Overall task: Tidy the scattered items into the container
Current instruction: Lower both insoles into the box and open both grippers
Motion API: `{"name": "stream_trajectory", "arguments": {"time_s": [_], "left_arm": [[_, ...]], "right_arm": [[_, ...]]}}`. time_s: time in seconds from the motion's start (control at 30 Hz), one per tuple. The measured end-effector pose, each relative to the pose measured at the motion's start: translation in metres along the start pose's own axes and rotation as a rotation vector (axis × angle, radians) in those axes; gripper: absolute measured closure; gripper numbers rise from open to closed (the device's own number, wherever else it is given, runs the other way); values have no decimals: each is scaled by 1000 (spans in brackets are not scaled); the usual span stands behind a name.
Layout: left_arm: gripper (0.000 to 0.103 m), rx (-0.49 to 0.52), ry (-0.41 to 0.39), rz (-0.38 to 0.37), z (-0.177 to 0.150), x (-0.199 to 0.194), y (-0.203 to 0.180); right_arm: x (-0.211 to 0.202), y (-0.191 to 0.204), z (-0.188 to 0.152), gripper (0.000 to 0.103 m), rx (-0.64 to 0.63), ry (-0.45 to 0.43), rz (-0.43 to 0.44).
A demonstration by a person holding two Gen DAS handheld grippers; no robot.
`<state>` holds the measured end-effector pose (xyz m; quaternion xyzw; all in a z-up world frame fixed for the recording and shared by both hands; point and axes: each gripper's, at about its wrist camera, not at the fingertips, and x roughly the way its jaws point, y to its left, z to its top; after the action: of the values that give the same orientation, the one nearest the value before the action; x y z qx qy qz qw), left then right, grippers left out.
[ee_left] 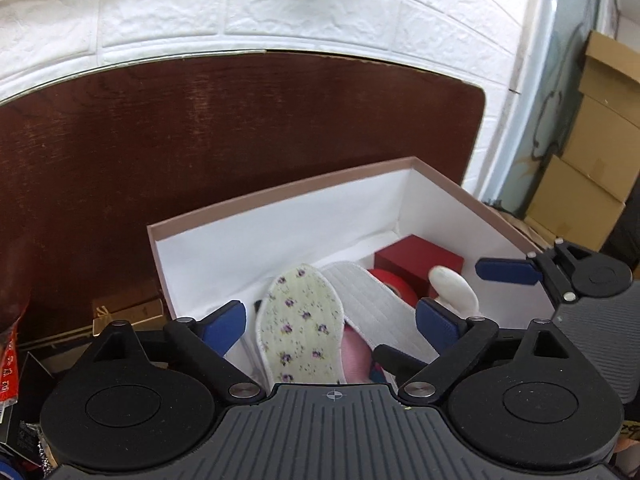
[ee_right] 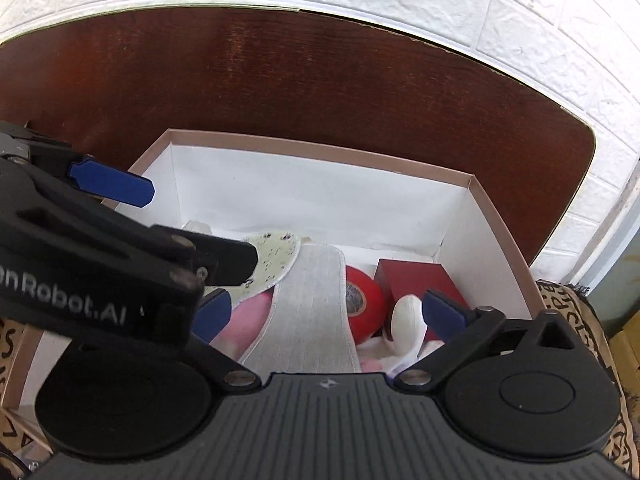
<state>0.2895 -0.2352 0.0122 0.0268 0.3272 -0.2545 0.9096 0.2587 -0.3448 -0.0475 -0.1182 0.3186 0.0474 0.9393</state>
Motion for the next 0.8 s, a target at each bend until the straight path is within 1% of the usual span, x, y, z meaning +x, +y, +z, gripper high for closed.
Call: {"name": "stream_trajectory", "arguments": {"time_s": [0.17, 0.43, 0.6, 0.8], "left_arm": [[5, 13, -2, 21, -10, -8, -5], [5, 2, -42, 28, -15, -38, -9], [5, 2, -77, 23, -17, -68, -12], [3, 30, -159, 24, -28, -123, -16]], "right_arm": [[-4, 10, -4, 0, -29, 28, -10], [-32, 15, -2, 0, 6, -1, 15], [-62, 22, -1, 0, 17, -58, 12], [-112, 42, -4, 0, 10, -173, 19]]}}
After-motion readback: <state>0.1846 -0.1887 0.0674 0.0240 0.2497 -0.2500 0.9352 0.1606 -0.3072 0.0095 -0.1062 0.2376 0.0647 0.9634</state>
